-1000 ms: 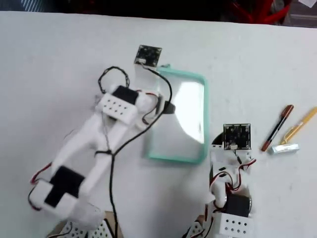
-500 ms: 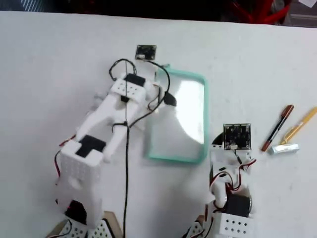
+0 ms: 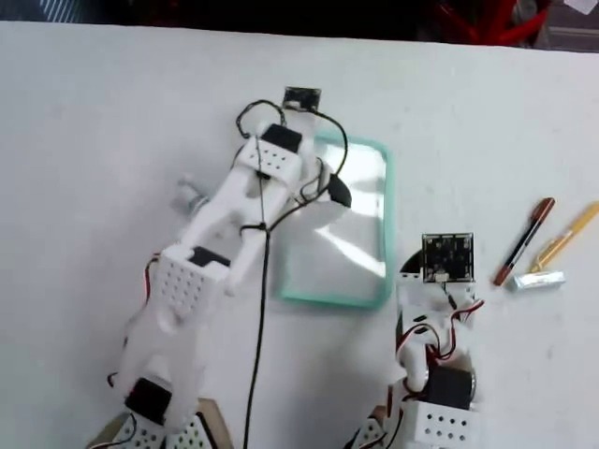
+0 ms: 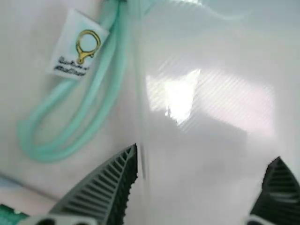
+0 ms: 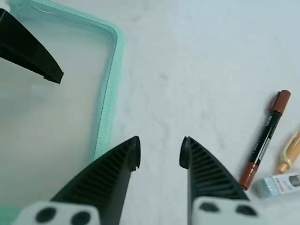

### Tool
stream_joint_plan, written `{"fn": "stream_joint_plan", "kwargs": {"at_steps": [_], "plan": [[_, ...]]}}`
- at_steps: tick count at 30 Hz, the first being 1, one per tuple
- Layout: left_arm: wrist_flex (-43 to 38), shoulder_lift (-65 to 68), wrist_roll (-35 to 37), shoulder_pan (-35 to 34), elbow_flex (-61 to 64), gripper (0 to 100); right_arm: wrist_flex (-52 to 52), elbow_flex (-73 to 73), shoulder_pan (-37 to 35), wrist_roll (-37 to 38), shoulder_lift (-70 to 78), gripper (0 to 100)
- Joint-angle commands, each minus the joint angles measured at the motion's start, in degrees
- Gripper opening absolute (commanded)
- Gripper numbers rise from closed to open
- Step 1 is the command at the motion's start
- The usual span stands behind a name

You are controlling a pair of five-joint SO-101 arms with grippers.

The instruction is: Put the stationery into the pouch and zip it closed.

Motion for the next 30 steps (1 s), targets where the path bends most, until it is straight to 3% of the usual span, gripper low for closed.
{"fn": "stream_joint_plan", "kwargs": {"at_steps": [1, 5, 11, 15, 20, 26, 30], "plan": [[5.89, 4.09, 0.35, 2.07, -10.2, 40, 0.22, 0.53, 0.4, 0.0, -0.4, 15.2], [10.64, 9.01, 0.35, 2.15, -19.6, 38, 0.22, 0.53, 0.4, 0.0, -0.4, 15.2], [15.82, 14.9, 0.0, 3.65, -31.21, 23, 0.31, 0.53, 0.4, 0.0, -0.4, 15.2], [19.08, 18.07, -5.1, 5.32, -37.63, 19, 0.31, 0.53, 0.4, 0.0, -0.4, 15.2], [22.59, 20.0, -5.89, 7.25, -44.75, 14, 0.31, 0.53, 0.4, 0.0, -0.4, 15.2], [22.77, 19.21, -6.68, 7.52, -48.35, 3, 0.31, 0.53, 0.4, 0.0, -0.4, 15.2], [22.77, 18.07, -10.9, 8.84, -48.0, 2, 0.31, 0.53, 0.4, 0.0, -0.4, 15.2]]}}
